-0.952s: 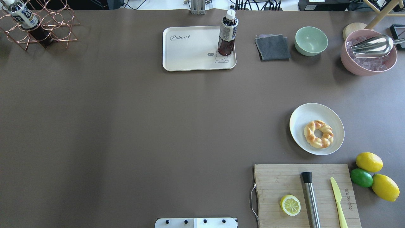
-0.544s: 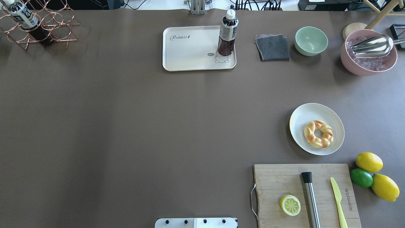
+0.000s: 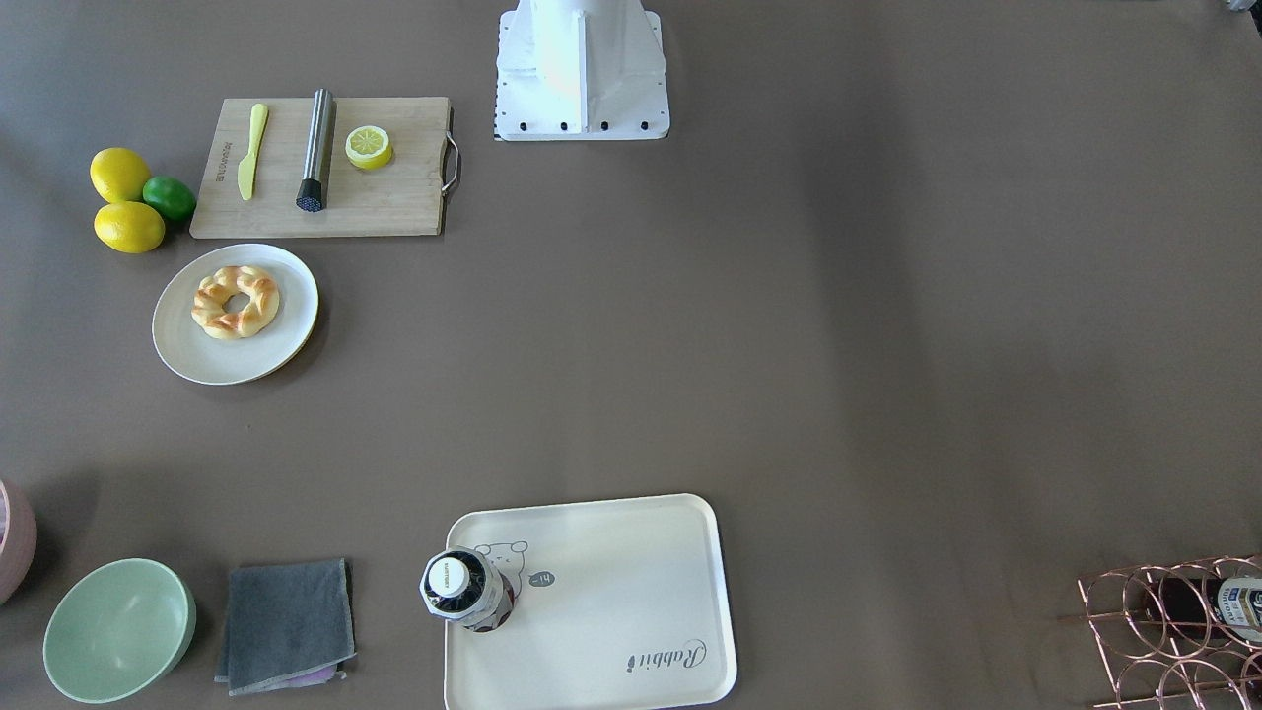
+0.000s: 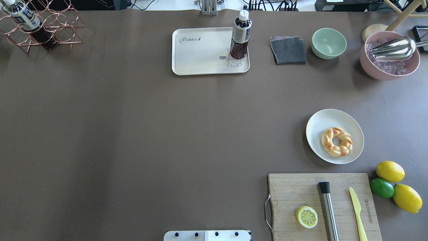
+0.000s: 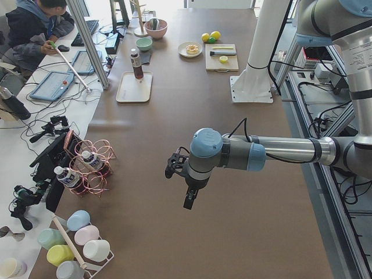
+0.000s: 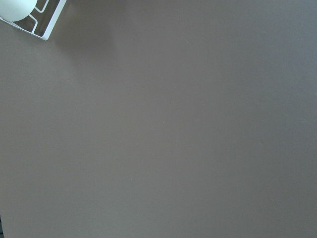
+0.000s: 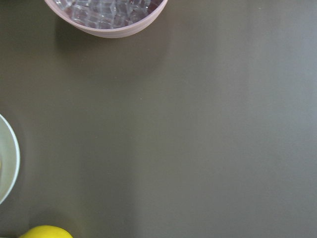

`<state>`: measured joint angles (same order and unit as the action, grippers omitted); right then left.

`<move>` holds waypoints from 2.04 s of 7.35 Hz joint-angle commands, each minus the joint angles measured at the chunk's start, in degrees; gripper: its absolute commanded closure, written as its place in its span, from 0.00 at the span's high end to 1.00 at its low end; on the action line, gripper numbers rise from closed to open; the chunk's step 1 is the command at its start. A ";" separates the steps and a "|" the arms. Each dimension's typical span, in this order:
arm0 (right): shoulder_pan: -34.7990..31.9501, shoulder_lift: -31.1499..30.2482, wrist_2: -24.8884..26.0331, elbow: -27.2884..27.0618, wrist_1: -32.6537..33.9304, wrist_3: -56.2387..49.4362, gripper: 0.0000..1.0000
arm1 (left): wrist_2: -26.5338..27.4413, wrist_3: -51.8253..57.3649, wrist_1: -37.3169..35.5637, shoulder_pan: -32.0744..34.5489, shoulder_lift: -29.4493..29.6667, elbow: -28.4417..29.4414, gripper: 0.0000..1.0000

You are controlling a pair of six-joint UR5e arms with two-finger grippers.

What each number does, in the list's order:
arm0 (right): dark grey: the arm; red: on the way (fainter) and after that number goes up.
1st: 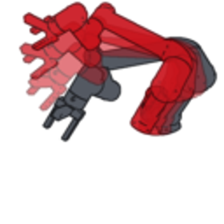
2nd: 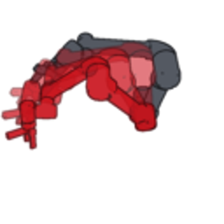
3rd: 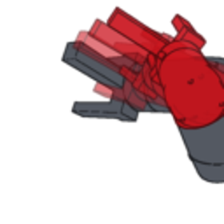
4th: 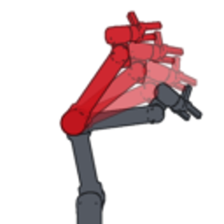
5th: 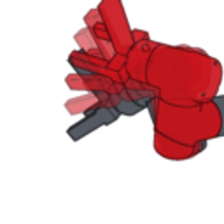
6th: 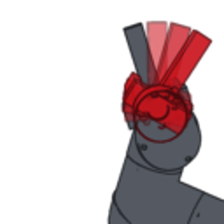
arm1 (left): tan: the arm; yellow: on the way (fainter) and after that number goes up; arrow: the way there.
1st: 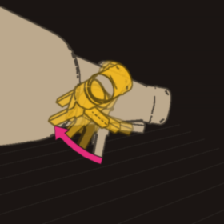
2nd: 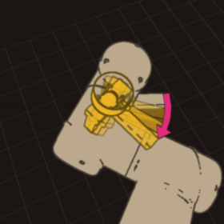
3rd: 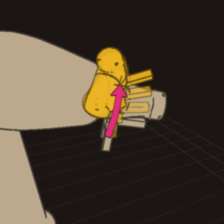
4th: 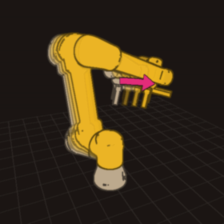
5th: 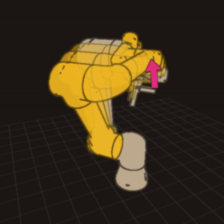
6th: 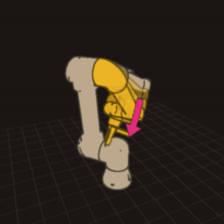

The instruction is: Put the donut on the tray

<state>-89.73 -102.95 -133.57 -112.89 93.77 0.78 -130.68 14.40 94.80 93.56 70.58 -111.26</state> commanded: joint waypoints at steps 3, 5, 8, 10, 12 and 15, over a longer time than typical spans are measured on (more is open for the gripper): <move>21.55 2.84 -0.67 1.44 -20.59 36.35 1.00 | -0.01 -0.16 0.03 -0.22 0.00 -0.01 0.97; 32.31 5.46 7.25 6.41 -32.73 53.56 0.89 | 0.08 -0.25 0.03 -0.22 0.17 0.16 0.97; 36.46 8.64 8.32 14.60 -39.78 54.67 0.72 | 0.08 -0.34 0.03 -0.22 0.26 0.08 0.97; 37.43 9.78 9.02 18.39 -42.18 54.67 0.72 | 0.08 -1.30 0.03 -0.22 0.26 0.08 0.97; 37.96 9.79 9.81 18.58 -42.18 54.76 0.46 | 0.08 -2.36 0.12 -0.22 0.35 0.08 0.97; 37.96 9.79 9.82 18.49 -42.18 54.94 0.00 | -0.01 -2.27 0.12 -0.13 0.35 -0.01 0.97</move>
<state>-51.81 -93.21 -123.74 -94.30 51.61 55.62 -130.65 12.09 94.92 93.34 70.91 -111.18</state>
